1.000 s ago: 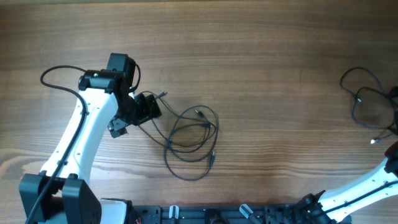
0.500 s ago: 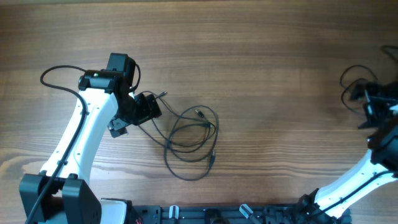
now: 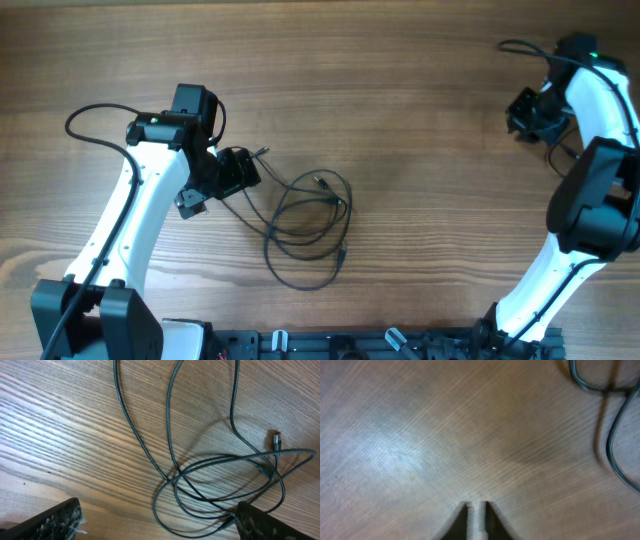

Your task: Untangle cables

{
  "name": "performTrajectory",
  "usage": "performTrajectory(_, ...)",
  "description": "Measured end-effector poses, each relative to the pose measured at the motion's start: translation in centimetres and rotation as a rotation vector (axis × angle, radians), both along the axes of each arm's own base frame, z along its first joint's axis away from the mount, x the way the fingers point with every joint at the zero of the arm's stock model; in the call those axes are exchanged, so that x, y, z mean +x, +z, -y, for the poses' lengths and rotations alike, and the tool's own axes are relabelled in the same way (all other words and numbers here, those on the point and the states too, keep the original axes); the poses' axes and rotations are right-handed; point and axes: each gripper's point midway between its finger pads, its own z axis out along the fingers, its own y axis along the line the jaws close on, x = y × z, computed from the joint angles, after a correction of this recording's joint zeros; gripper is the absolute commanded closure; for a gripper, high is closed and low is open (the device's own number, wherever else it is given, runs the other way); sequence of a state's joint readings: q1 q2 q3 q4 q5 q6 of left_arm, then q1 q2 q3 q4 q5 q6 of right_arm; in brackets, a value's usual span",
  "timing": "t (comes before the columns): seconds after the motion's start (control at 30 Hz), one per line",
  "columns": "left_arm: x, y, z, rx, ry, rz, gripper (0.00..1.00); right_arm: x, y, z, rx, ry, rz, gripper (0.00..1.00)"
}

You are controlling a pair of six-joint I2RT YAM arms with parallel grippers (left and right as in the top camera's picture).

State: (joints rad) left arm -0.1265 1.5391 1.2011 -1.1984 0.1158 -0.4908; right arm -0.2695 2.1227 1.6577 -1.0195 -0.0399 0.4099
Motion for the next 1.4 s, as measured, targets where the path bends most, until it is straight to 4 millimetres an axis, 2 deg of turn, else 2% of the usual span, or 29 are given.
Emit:
performTrajectory(0.2, 0.0, 0.0, 0.2, -0.014, -0.001, 0.001, 0.00, 2.1, 0.4, 2.8, -0.148, 0.009, 0.075, 0.96)
performTrajectory(0.3, 0.2, 0.0, 0.3, -0.015, -0.001, 0.008, 0.00, 2.4, 0.4, 3.5, -0.187, 0.036, 0.082, 0.96)
performTrajectory(0.43, 0.3, 0.0, 0.3, -0.016, -0.001, 0.013, 0.00, 2.1, -1.1, 3.9, -0.207, 0.048, 0.045, 0.96)
performTrajectory(0.47, 0.3, 0.0, 0.3, -0.016, -0.001, 0.013, 0.00, 1.9, -1.8, 3.8, -0.203, 0.050, 0.029, 0.96)
performTrajectory(0.5, 0.3, 0.0, 0.3, -0.016, -0.001, 0.013, 0.00, 1.3, -3.3, 3.7, -0.195, 0.057, -0.010, 0.96)
performTrajectory(0.53, 0.3, 0.0, 0.3, -0.016, -0.001, 0.013, 0.00, 1.2, -3.7, 3.8, -0.200, 0.060, -0.021, 0.96)
performTrajectory(0.63, 0.3, 0.0, 0.3, -0.016, -0.001, 0.013, 0.00, 0.9, -3.7, 4.4, -0.231, 0.057, -0.034, 0.96)
performTrajectory(0.73, 0.3, 0.0, 0.3, -0.016, -0.001, 0.013, 0.00, 0.3, -3.7, 6.0, -0.274, 0.049, -0.058, 0.96)
performTrajectory(0.9, 0.3, 0.0, 0.3, -0.016, -0.001, 0.013, 0.00, -1.6, -4.1, 10.9, -0.310, -0.057, -0.067, 0.95)
performTrajectory(1.07, 0.3, 0.0, 0.3, -0.016, -0.001, 0.012, 0.00, -4.9, -4.1, 18.5, -0.341, -0.288, -0.021, 0.95)
performTrajectory(1.17, 0.3, 0.0, 0.3, -0.016, -0.001, 0.012, 0.00, -6.9, -4.1, 22.0, -0.325, -0.415, 0.016, 0.94)
performTrajectory(1.2, 0.3, 0.0, 0.3, -0.016, -0.001, 0.012, 0.00, -8.3, -4.1, 23.6, -0.313, -0.485, 0.028, 0.94)
performTrajectory(1.3, 0.3, 0.0, 0.3, -0.016, -0.001, 0.012, 0.00, -10.7, -4.2, 26.4, -0.241, -0.622, 0.085, 0.93)
performTrajectory(1.4, 0.3, 0.0, 0.3, -0.016, -0.001, 0.013, 0.00, -12.5, -4.2, 27.8, -0.100, -0.739, 0.171, 0.96)
